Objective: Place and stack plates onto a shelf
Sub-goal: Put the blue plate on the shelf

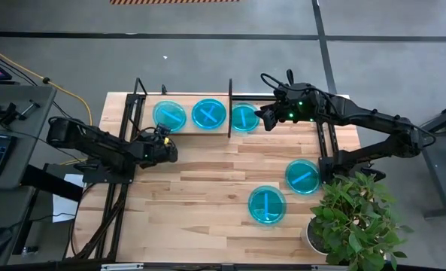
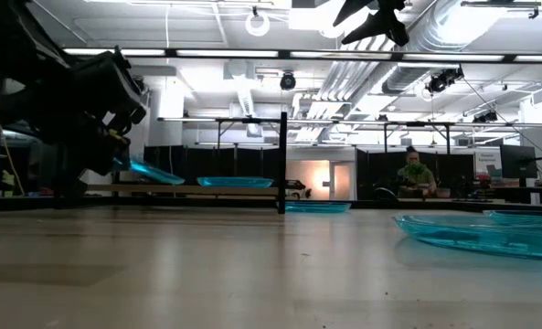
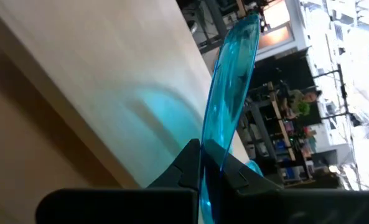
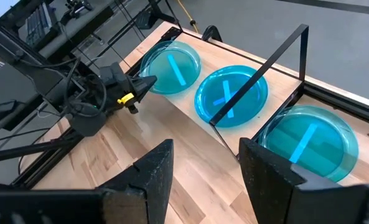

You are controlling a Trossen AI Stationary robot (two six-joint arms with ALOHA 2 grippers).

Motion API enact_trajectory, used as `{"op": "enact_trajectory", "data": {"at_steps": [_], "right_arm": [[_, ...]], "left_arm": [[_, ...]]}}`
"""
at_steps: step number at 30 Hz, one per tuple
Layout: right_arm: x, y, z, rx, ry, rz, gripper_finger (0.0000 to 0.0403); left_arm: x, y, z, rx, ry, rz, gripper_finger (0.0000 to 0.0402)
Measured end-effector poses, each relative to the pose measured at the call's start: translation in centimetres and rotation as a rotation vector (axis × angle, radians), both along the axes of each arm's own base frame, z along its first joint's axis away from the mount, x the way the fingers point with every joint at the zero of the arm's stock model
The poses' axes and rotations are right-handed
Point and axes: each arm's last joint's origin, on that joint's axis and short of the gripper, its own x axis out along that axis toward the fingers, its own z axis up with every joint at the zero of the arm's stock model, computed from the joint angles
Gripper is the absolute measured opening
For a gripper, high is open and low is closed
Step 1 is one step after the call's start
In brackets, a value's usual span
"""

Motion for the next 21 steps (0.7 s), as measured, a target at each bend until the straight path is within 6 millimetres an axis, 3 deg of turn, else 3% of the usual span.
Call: {"op": "enact_trajectory", "data": {"at_steps": [8, 21], "right_arm": [[0.0, 0.0, 0.0, 0.0, -0.001, 0.0, 0.0167], [0.0, 0.0, -0.01, 0.006, -0.003, -0.004, 0.0167]], "left_arm": [[0.12, 0.63, 0.11, -0.005, -0.003, 0.02, 0.0022], [0.23, 0.64, 0.6, 0.001, -0.03, 0.014, 0.011]]}}
